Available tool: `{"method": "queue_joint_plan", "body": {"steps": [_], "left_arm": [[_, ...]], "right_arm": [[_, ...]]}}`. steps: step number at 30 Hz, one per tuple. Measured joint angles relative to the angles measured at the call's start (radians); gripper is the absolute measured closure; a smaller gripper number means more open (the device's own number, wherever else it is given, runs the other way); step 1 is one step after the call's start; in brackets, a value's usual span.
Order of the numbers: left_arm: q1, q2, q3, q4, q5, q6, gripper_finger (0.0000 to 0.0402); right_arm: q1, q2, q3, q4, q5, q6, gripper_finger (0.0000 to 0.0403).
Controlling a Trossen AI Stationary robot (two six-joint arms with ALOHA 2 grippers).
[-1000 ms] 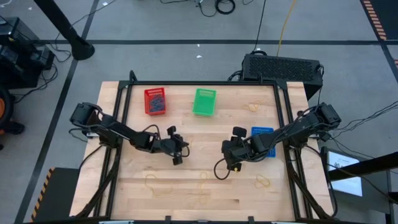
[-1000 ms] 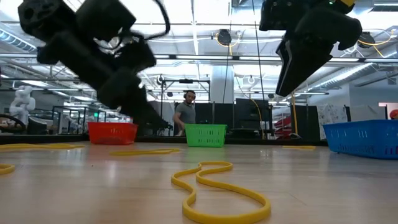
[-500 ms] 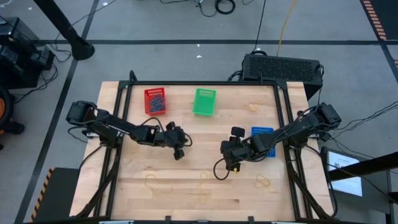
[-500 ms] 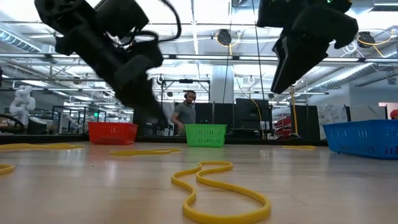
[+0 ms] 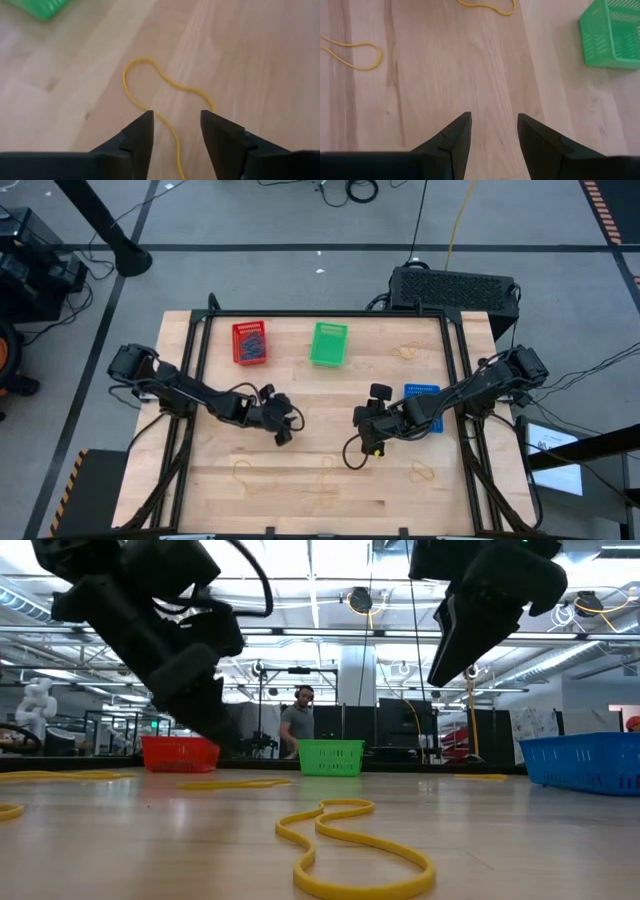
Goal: Sort rubber bands into baskets
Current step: Put the yellow rubber band into the green bin
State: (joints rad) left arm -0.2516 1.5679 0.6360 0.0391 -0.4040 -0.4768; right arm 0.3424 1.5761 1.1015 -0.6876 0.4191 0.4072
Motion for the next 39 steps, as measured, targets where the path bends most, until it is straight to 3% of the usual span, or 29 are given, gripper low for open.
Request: {"method": "queue_joint_plan", "body": {"steps": [11, 14, 19, 22, 30, 39], "left_arm": [[-0.013, 0.183, 0.004, 0.048, -0.025, -0.048, 0.0232], [-0.012, 0.186, 0.004, 0.053, -0.016, -0.045, 0.0271], [0.005, 0.181, 0.004, 0.053, 0.007, -0.040, 0.0384], [0.018, 0.181, 0.009, 0.050, 0.003, -0.010, 0.0393], [0.064, 0.069, 0.068, 0.037, -0.061, 0.173, 0.0399], [0.188, -0.094, 0.161, 0.054, -0.052, 0.378, 0.0400]], "right_arm": [[0.000, 0.000, 0.000, 0.003, -0.001, 0.000, 0.0250], [0.000, 0.000, 0.000, 0.003, -0.001, 0.000, 0.0250], [0.000, 0.000, 0.000, 0.003, -0.001, 0.000, 0.0250], [0.000, 0.000, 0.000, 0.003, -0.001, 0.000, 0.0250], [0.000, 0.000, 0.000, 0.004, 0.000, -0.005, 0.0250], [0.000, 0.001, 0.000, 0.005, -0.001, -0.008, 0.0250]]}}
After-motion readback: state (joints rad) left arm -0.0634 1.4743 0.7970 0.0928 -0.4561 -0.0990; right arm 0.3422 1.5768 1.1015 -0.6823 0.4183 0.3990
